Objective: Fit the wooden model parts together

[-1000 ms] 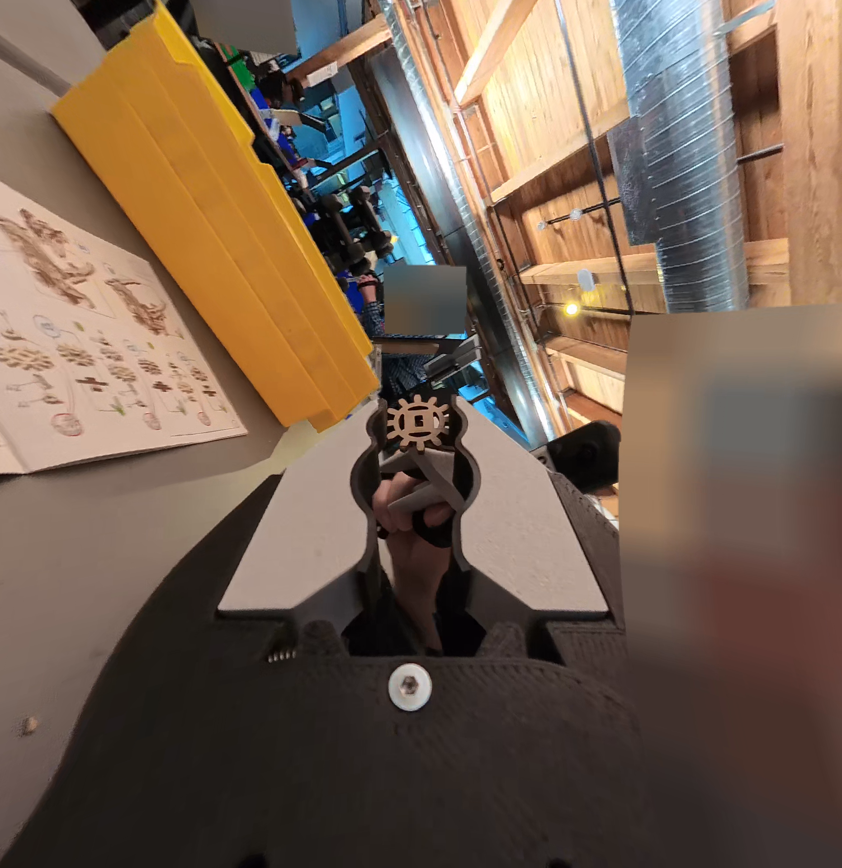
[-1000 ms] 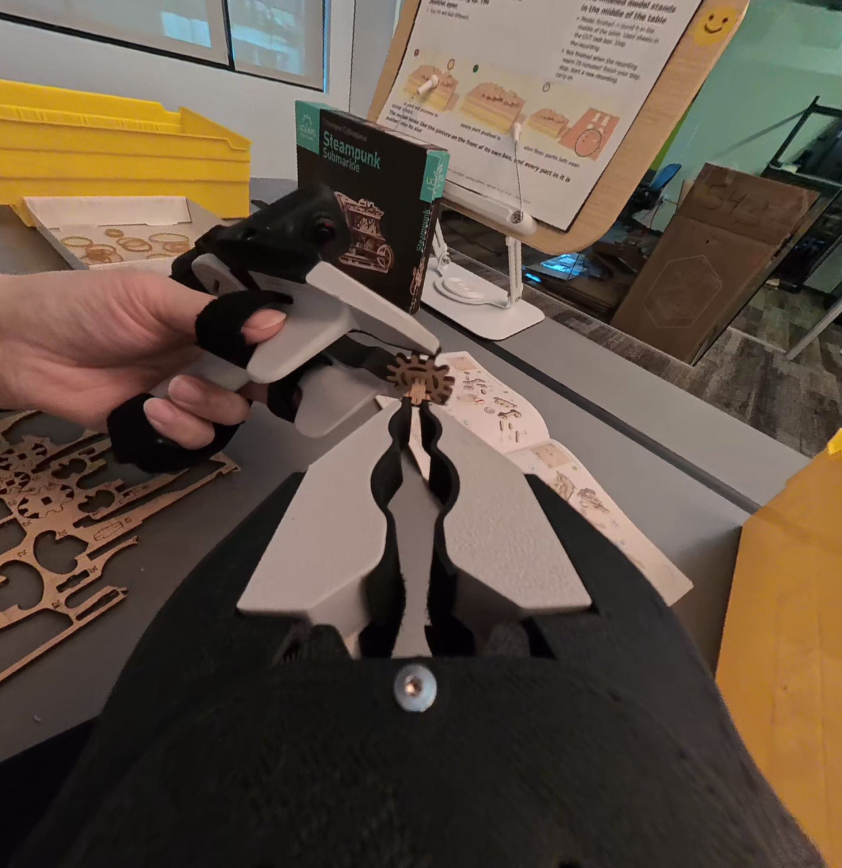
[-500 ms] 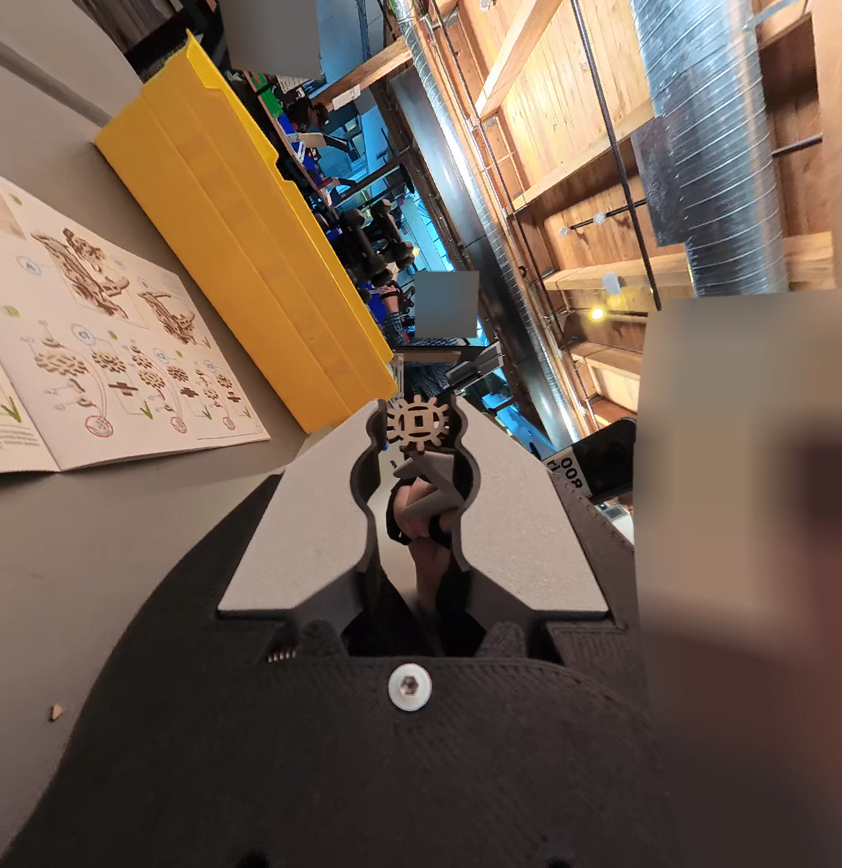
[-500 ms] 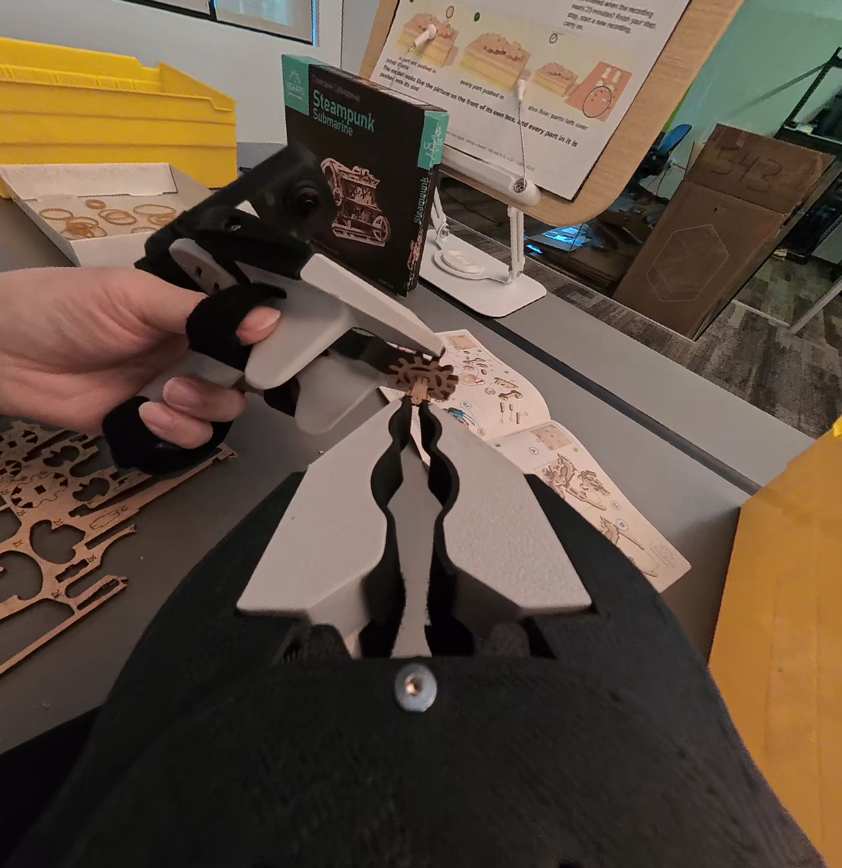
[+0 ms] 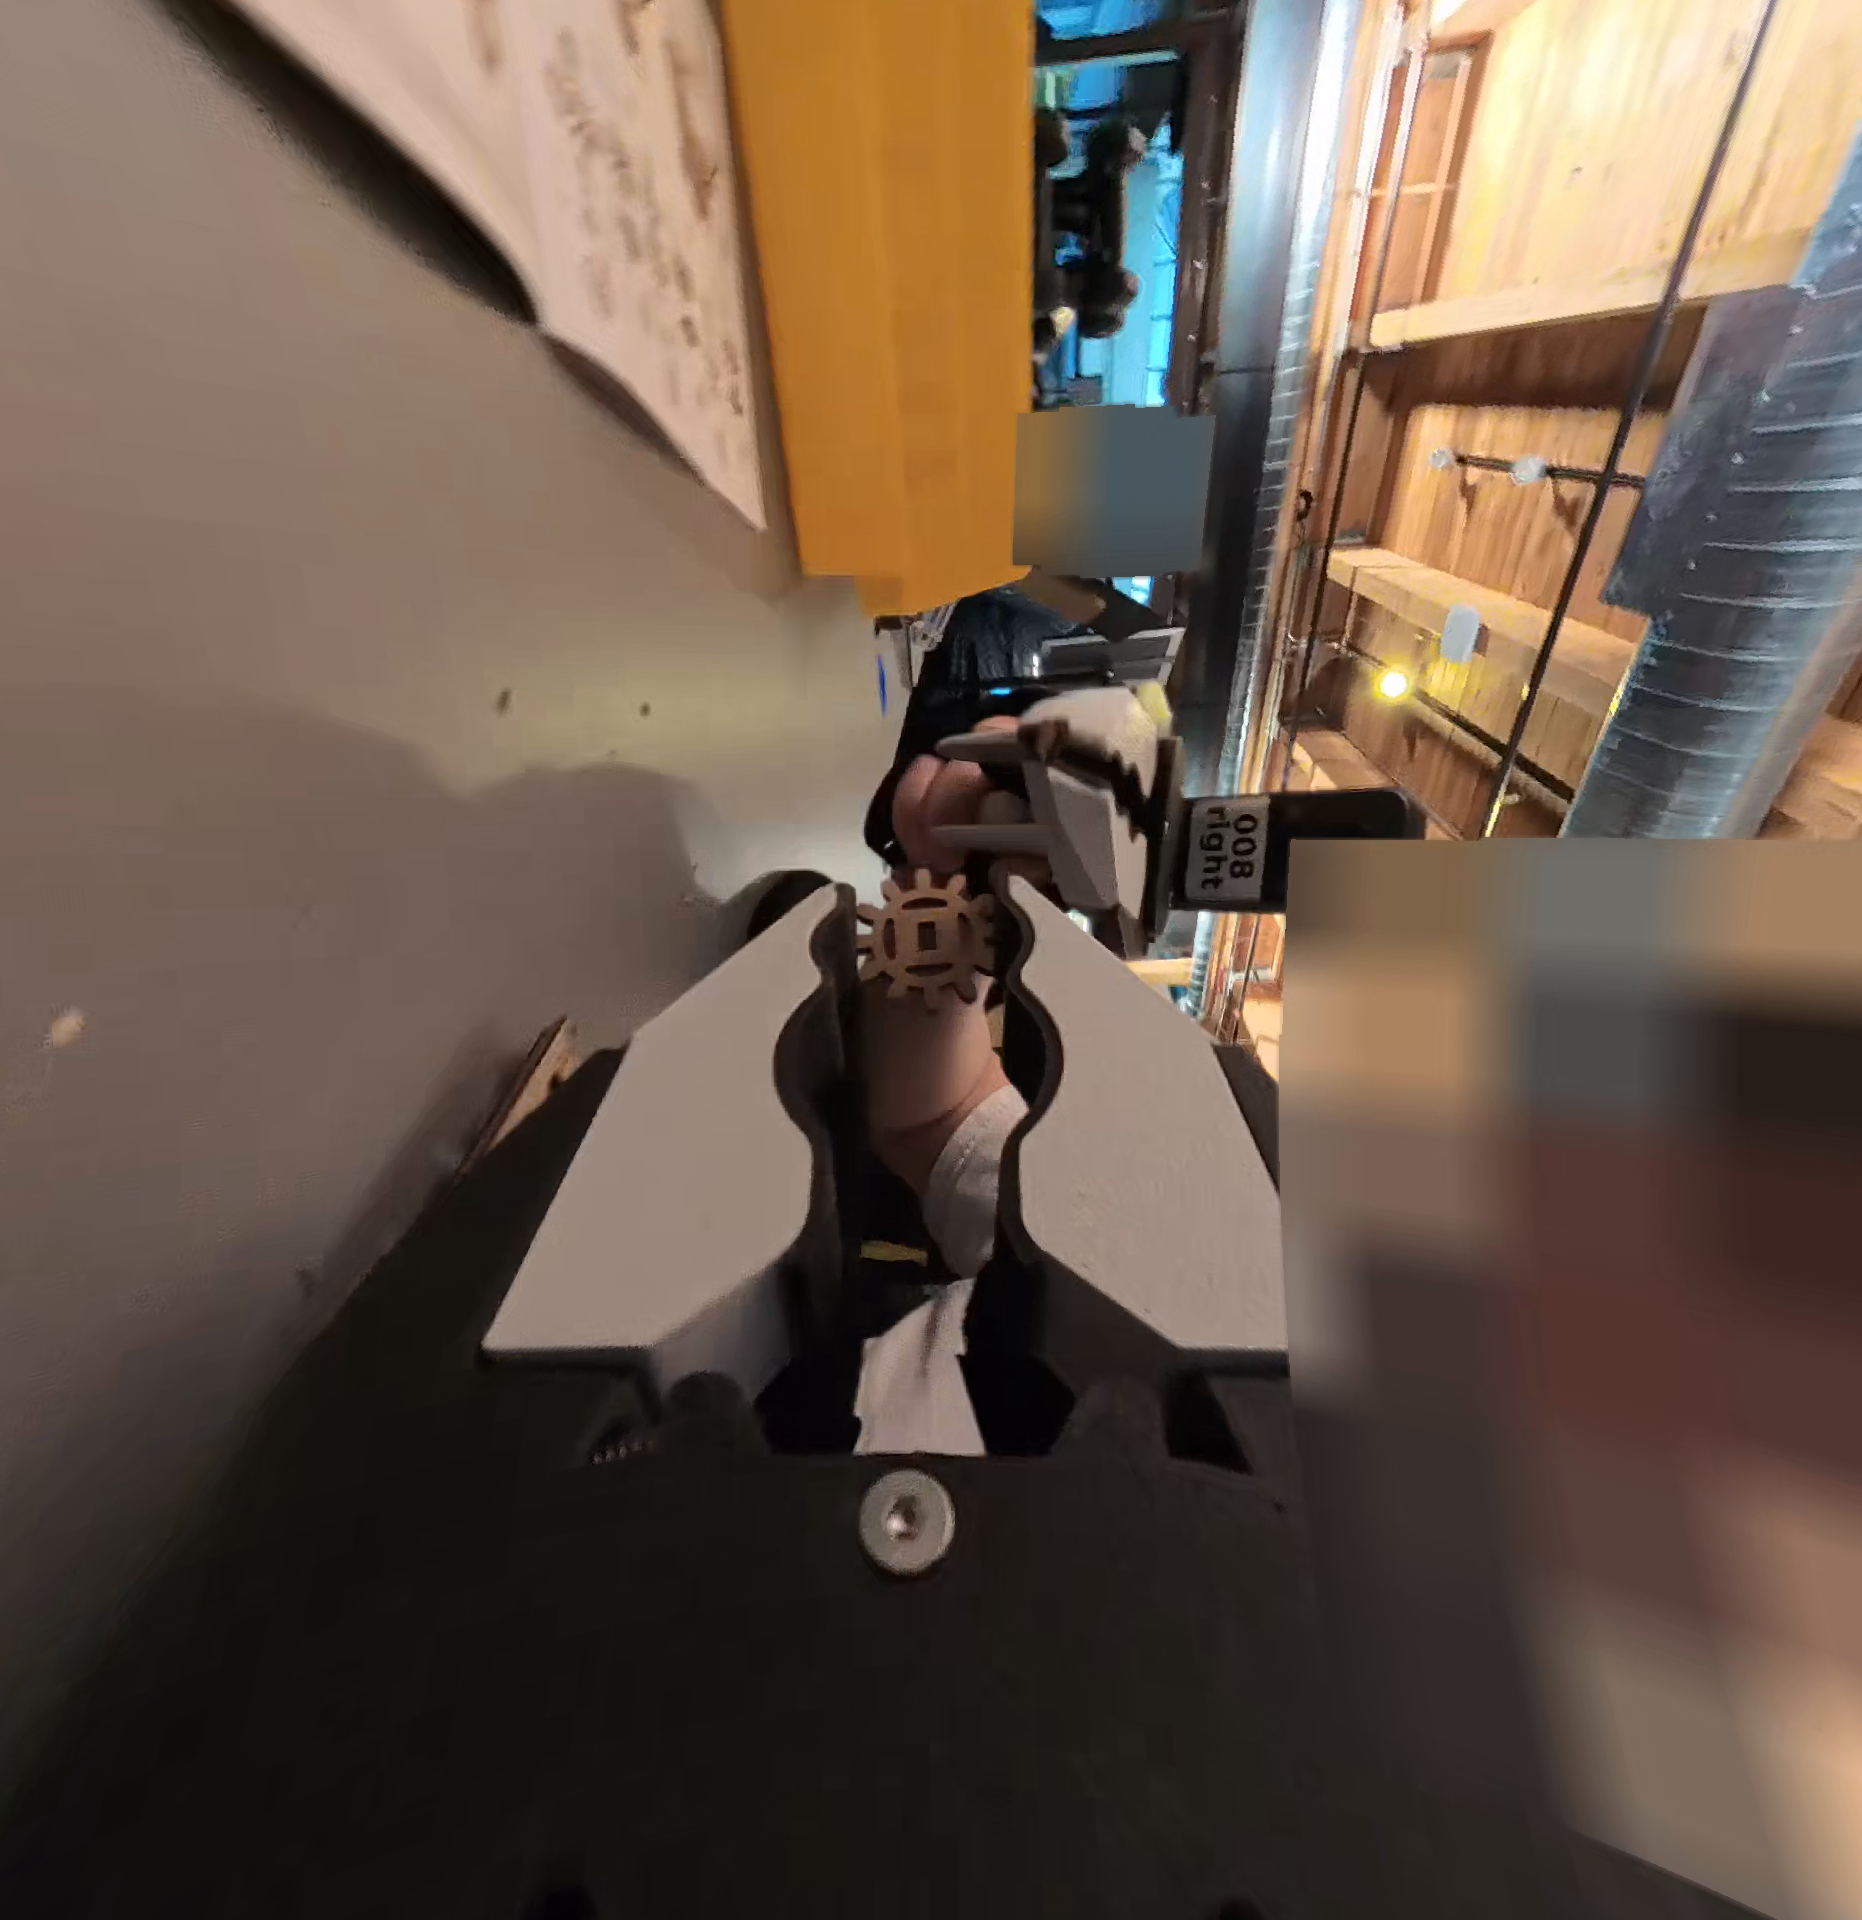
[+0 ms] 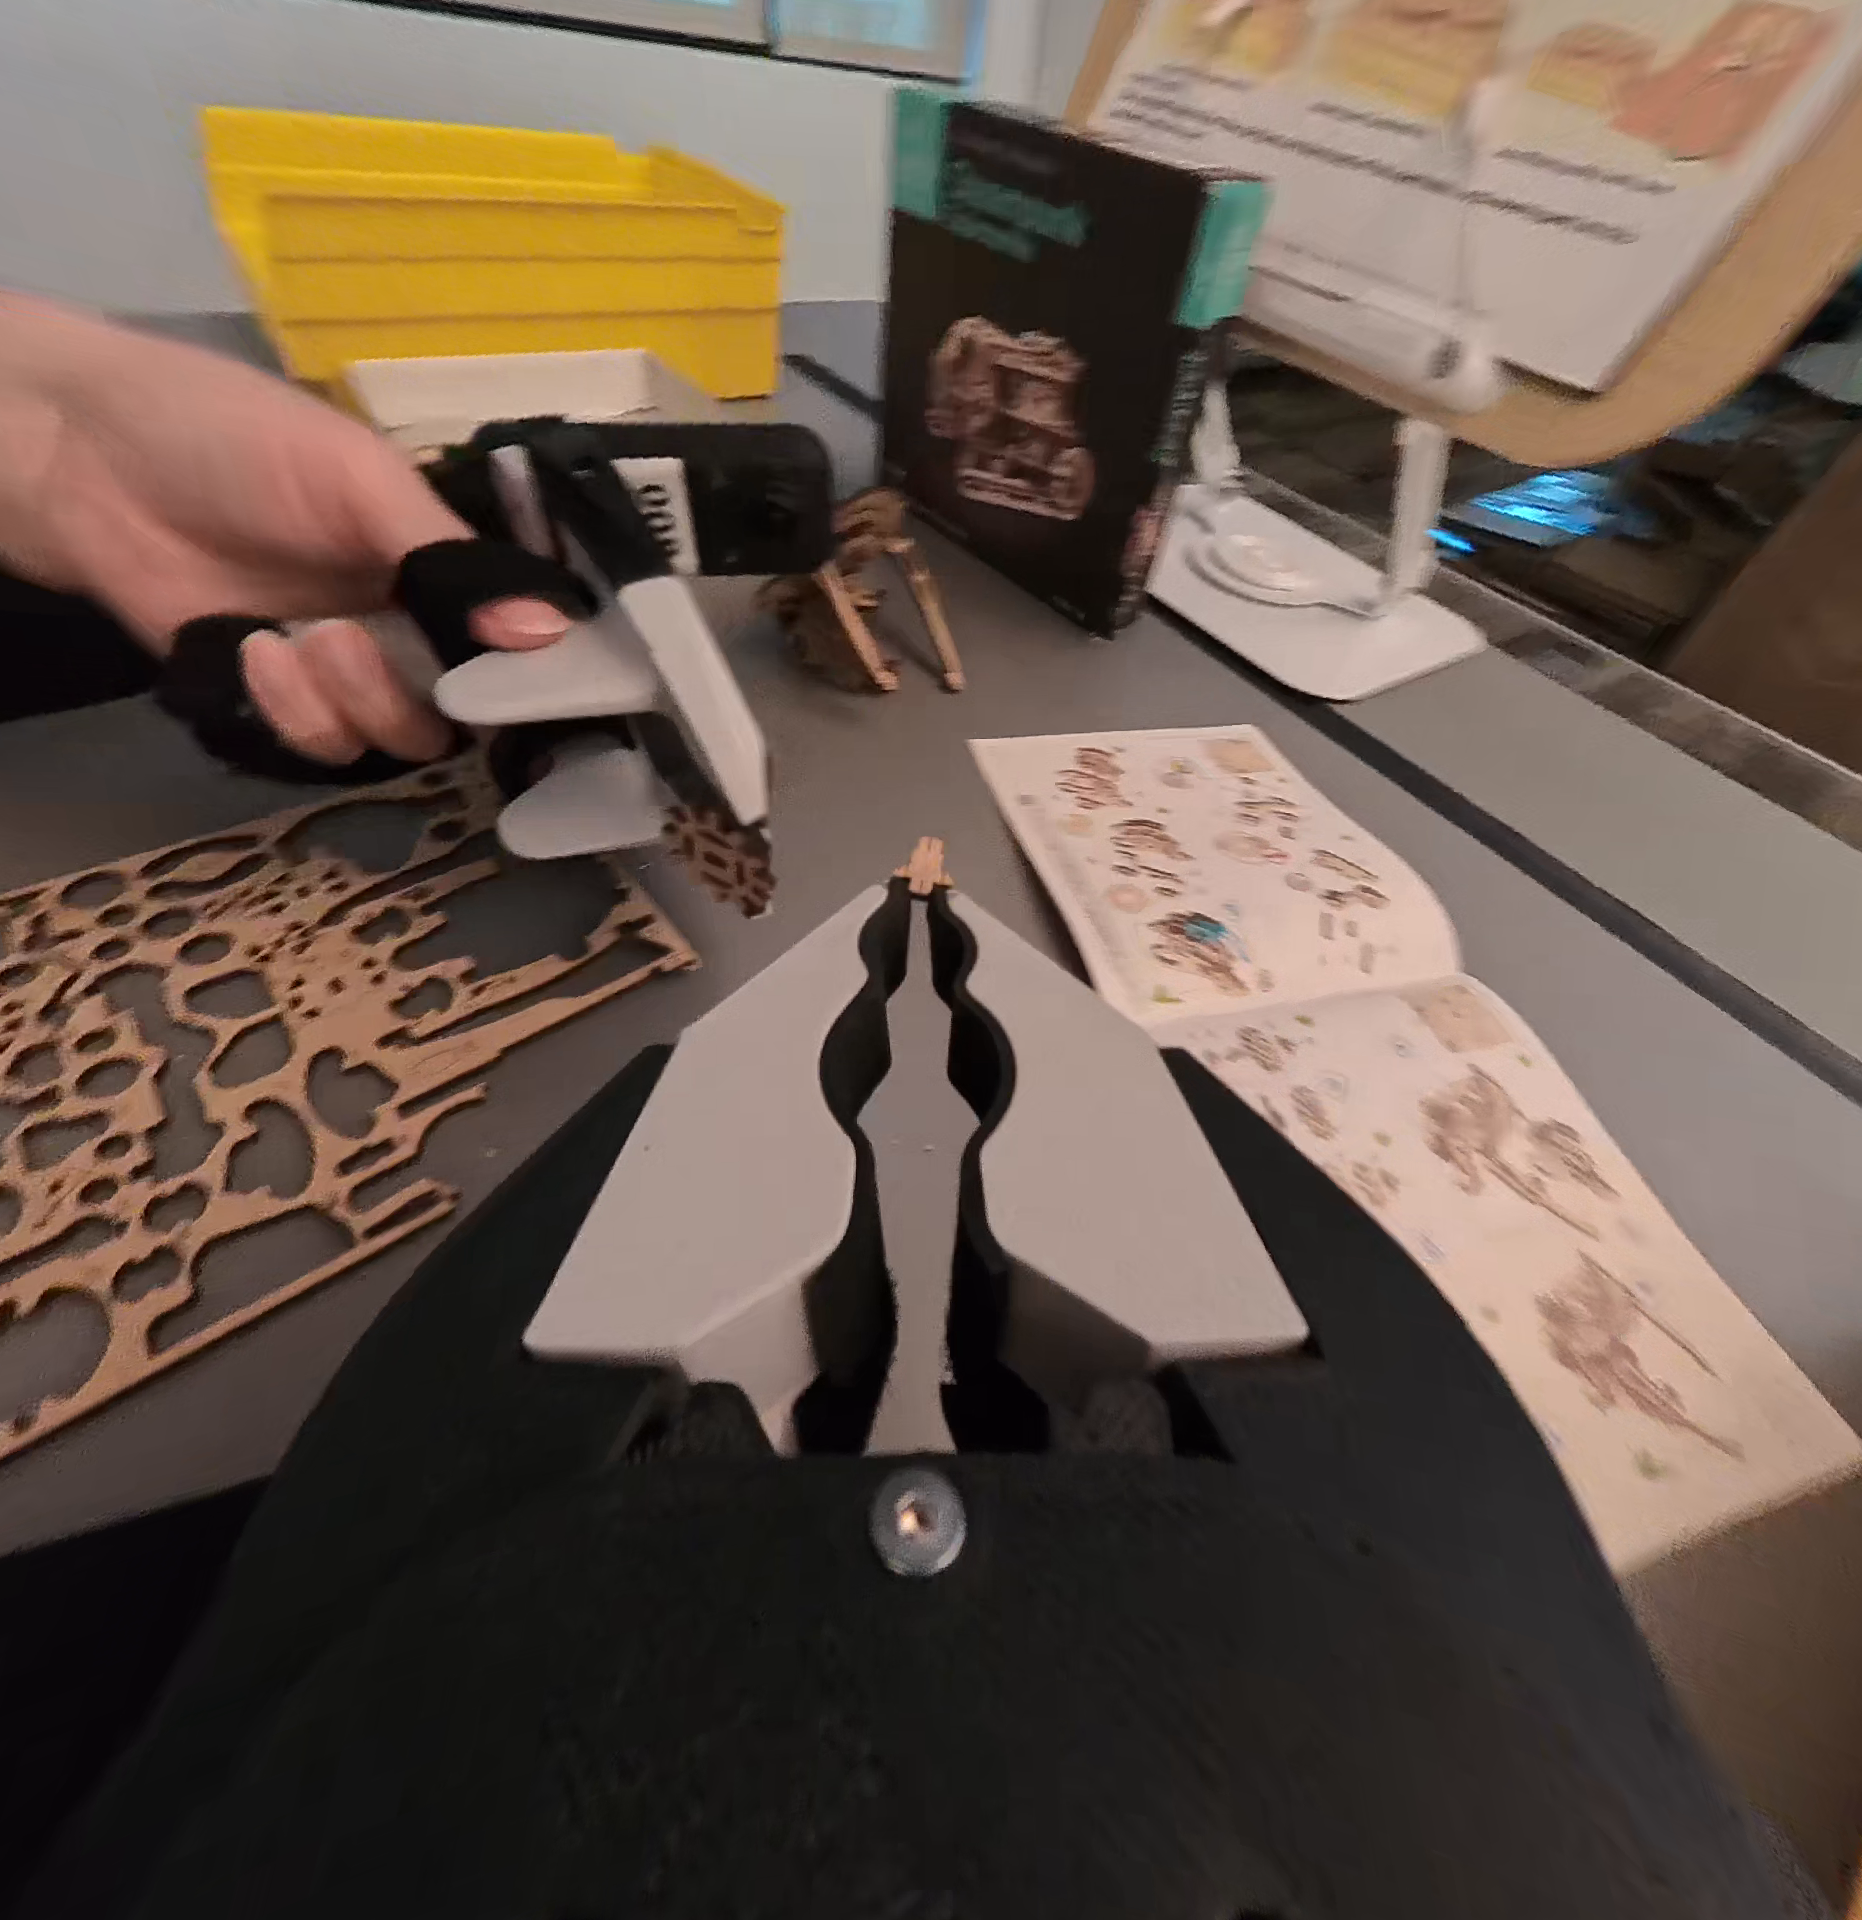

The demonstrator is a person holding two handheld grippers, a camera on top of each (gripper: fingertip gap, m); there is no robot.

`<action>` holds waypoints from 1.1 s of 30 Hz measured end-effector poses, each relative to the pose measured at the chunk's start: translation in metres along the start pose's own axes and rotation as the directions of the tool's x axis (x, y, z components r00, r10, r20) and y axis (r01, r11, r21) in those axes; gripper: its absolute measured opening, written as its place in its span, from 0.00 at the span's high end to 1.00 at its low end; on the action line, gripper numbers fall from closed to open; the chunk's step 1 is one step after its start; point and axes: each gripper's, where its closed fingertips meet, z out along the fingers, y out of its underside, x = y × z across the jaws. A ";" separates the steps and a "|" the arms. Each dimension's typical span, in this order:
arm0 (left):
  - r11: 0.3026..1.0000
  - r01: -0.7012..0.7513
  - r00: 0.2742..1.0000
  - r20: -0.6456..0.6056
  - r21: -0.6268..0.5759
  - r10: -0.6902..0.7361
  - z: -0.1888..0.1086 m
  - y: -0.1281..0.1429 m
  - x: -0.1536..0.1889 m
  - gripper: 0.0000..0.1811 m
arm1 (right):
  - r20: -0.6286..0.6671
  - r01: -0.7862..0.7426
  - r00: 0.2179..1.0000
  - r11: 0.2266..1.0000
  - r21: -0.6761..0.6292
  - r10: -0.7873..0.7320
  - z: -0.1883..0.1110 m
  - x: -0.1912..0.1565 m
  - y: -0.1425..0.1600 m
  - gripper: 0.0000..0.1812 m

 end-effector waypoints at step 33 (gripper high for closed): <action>0.560 -0.673 0.463 0.315 -0.483 0.828 0.018 0.023 -0.041 0.87 | 0.101 0.110 0.990 0.982 -0.153 -0.095 -0.007 0.021 0.036 0.99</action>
